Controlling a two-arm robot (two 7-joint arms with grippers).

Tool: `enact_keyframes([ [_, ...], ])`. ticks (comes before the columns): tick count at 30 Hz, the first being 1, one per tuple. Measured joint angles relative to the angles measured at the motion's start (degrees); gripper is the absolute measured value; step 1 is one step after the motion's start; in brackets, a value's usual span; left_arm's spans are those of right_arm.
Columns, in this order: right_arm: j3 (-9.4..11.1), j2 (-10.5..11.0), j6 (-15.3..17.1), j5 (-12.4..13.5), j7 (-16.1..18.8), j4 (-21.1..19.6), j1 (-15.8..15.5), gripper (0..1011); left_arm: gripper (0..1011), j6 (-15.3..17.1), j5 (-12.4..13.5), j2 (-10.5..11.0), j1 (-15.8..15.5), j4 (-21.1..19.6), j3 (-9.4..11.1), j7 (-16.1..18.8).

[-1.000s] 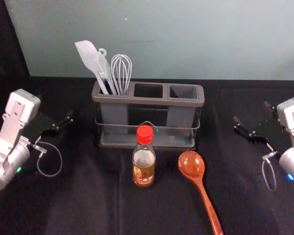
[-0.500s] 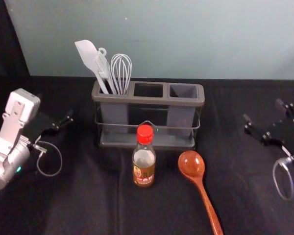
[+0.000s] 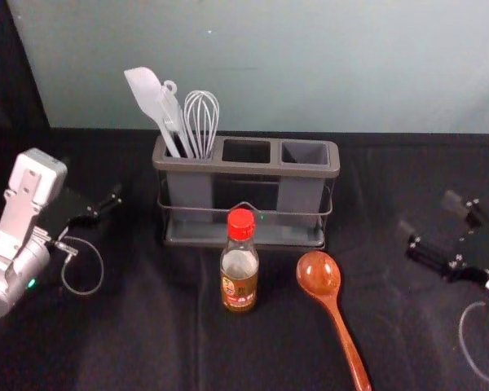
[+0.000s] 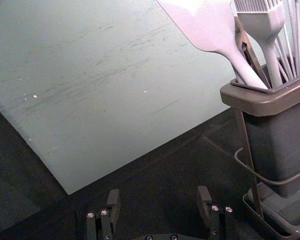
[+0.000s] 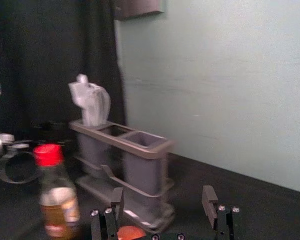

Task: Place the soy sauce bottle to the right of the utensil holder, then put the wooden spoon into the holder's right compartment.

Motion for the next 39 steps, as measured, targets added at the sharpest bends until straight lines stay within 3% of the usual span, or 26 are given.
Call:
enact_keyframes([
  [5,-1.0,0.1,1.4,2.3,4.7,-1.6,-0.5,1002,1005,0.0,0.0,0.0,0.0,0.0,0.0,0.0],
  [11,-3.8,-1.5,3.4,2.0,7.9,-1.8,1.5,1002,1005,0.0,0.0,0.0,0.0,0.0,0.0,0.0],
  [13,-5.8,-2.9,4.8,1.1,9.2,-1.3,3.6,1003,1005,0.0,0.0,0.0,0.0,0.0,0.0,0.0],
  [16,-7.2,-3.9,6.1,0.0,9.8,-1.1,5.1,1003,1005,0.0,0.0,0.0,0.0,0.0,0.0,0.0],
  [20,-9.9,-5.9,8.9,-3.1,10.3,-0.9,8.6,1003,1005,0.0,0.0,0.0,0.0,0.0,0.0,0.0],
  [30,-14.0,-10.0,14.1,-8.7,10.2,0.3,14.7,1002,1005,0.0,0.0,0.0,0.0,0.0,0.0,0.0],
  [39,-16.6,-13.8,16.8,-11.7,9.9,3.1,18.6,1003,1005,0.0,0.0,0.0,0.0,0.0,0.0,0.0],
])
